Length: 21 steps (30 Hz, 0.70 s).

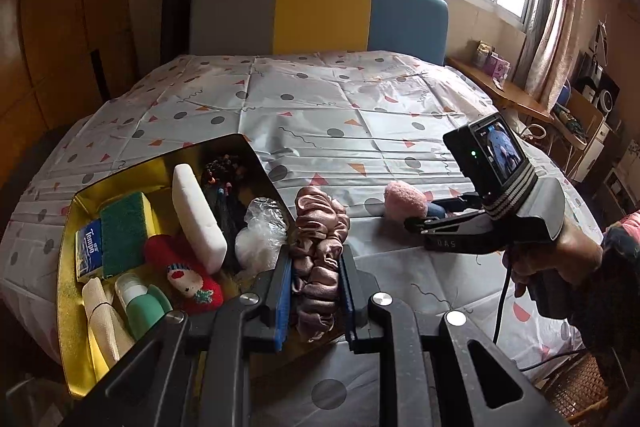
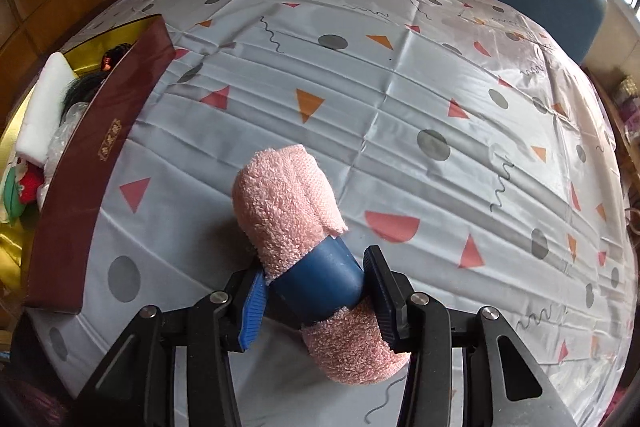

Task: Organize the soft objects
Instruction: 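Carry the scrunchie into the tray and open the left tool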

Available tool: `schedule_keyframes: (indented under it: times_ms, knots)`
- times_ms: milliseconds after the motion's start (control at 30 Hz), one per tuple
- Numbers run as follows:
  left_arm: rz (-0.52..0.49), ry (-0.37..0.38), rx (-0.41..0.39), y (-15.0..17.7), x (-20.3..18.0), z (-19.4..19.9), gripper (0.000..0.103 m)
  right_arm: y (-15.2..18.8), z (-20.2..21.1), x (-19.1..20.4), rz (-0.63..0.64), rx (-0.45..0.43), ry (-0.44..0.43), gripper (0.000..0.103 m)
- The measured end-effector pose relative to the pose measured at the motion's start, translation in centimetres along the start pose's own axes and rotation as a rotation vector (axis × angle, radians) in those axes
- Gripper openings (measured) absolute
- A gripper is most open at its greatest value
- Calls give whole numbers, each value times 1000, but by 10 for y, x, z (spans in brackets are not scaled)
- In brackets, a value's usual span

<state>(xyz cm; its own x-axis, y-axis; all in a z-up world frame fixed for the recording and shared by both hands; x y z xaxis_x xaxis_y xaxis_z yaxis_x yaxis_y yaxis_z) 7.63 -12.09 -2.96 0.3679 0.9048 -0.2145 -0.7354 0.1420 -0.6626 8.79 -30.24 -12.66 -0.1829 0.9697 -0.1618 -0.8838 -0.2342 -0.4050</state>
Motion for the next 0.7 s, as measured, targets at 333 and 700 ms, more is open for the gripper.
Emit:
schedule_keyframes:
  times_ms: [333, 700]
  knots:
    - [31, -20, -23, 5, 18, 14, 20, 10, -4, 9, -53, -23, 8, 47]
    - [104, -104, -44, 9, 64, 25, 20, 14, -4, 14, -16, -57, 62, 48]
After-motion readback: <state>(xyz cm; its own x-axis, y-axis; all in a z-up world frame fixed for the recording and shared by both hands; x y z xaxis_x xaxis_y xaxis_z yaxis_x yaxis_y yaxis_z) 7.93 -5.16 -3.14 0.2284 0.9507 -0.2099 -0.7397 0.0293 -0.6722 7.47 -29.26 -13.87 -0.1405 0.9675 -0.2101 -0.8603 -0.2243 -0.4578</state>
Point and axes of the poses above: each gripper's, at about its wrist camera, not at the fingertips, and z roughly against the way its jaws point, x to its left, y to its underside, the point moved 6 cm from there along -z, roughly the way its jaws point, and after that the axes turned 11 degrees about z, right-handed, at the moved point
